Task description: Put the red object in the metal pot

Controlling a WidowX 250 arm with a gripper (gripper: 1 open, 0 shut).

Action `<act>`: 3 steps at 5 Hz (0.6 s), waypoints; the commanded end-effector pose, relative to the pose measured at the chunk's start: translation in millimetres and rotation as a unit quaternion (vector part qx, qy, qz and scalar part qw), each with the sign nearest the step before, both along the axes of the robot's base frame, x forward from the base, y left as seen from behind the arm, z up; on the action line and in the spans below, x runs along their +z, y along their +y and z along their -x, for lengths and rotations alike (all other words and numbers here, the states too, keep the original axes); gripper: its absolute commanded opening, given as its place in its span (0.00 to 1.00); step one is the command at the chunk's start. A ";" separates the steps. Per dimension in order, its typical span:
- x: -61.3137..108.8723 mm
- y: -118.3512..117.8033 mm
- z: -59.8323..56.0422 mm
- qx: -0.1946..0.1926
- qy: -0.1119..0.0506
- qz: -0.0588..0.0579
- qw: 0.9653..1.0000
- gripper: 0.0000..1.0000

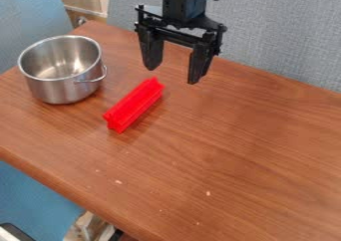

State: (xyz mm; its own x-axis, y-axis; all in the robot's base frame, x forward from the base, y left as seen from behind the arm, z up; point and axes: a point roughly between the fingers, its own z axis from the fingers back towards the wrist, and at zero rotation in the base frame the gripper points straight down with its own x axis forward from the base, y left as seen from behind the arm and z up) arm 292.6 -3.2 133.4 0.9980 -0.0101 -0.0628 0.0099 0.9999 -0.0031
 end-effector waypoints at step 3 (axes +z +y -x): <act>-23.1 51.1 5.6 -0.053 0.005 -0.022 0.998 1.00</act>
